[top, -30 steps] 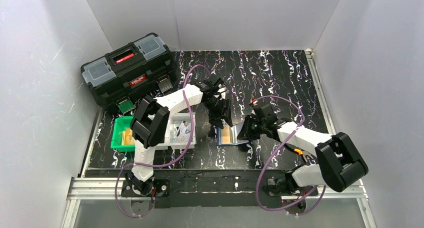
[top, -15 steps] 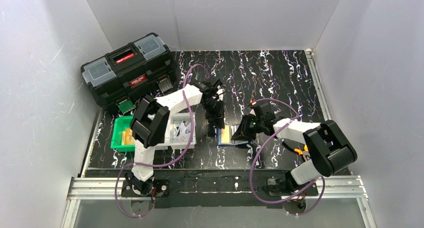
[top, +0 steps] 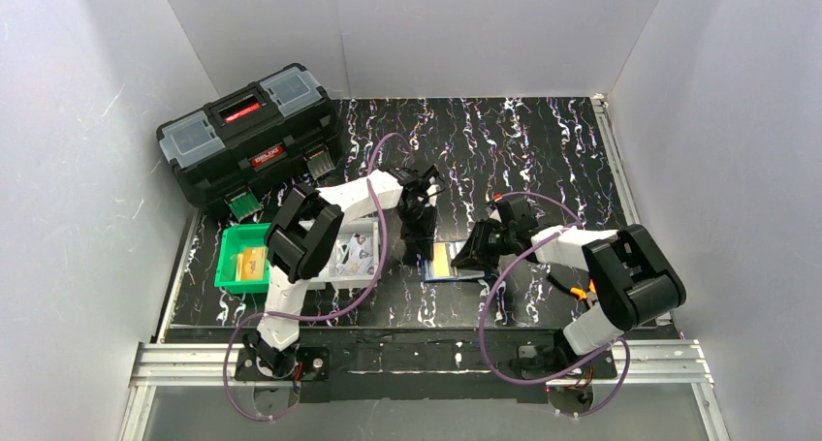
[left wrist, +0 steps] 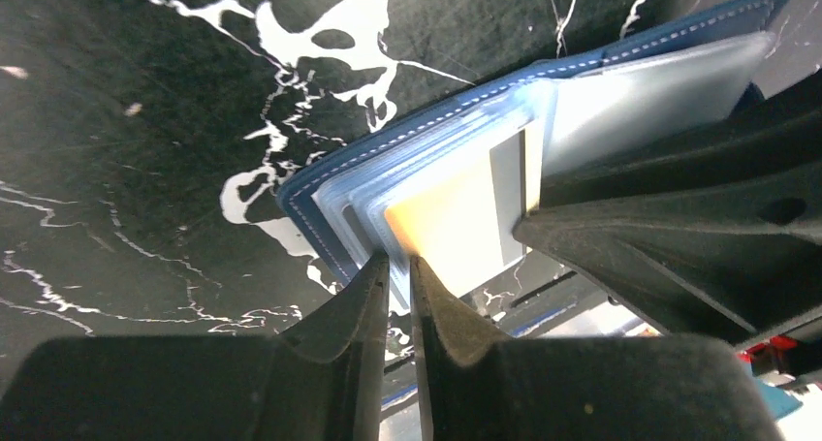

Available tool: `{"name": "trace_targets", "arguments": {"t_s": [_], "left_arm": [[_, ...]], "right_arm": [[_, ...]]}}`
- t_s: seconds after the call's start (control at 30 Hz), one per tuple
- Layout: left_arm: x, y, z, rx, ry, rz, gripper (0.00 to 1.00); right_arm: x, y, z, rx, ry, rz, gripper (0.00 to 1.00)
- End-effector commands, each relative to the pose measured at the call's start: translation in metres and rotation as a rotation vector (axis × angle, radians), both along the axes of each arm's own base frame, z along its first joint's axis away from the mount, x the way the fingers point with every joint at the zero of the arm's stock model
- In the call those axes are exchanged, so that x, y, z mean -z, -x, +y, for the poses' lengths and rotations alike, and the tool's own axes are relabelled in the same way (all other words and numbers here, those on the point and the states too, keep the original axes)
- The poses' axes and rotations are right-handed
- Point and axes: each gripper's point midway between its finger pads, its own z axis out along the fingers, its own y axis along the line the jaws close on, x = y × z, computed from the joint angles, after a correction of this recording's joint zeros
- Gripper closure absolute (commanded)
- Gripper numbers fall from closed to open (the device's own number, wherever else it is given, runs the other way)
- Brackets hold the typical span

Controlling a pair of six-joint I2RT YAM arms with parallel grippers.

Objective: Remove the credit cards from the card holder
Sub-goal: Remove the credit card from the card holder.

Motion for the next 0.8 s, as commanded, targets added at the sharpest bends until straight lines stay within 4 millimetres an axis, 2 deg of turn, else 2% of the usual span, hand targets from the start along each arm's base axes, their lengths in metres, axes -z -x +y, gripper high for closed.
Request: {"name": "trace_targets", "arguments": {"t_s": [0.0, 0.23, 0.37, 0.47, 0.6, 0.77], "left_arm": [[0.008, 0.006, 0.002, 0.019, -0.047, 0.005, 0.87], [0.021, 0.009, 0.004, 0.013, -0.114, 0.004, 0.86], [0.027, 0.010, 0.007, 0.008, -0.157, 0.001, 0.78], [0.030, 0.009, 0.009, 0.008, -0.177, -0.004, 0.78], [0.032, 0.010, 0.009, 0.002, -0.187, -0.003, 0.87], [0.025, 0.013, -0.008, 0.030, -0.137, -0.010, 0.98]], "right_arm": [[-0.003, -0.005, 0.004, -0.006, -0.042, 0.006, 0.71], [0.000, -0.004, 0.007, -0.017, -0.070, 0.036, 0.71], [-0.001, -0.003, 0.011, -0.035, -0.103, 0.052, 0.71], [-0.003, -0.003, 0.014, -0.041, -0.137, 0.059, 0.71], [-0.005, -0.002, 0.015, -0.041, -0.179, 0.067, 0.71], [-0.004, -0.002, 0.014, -0.038, -0.201, 0.077, 0.71]]}}
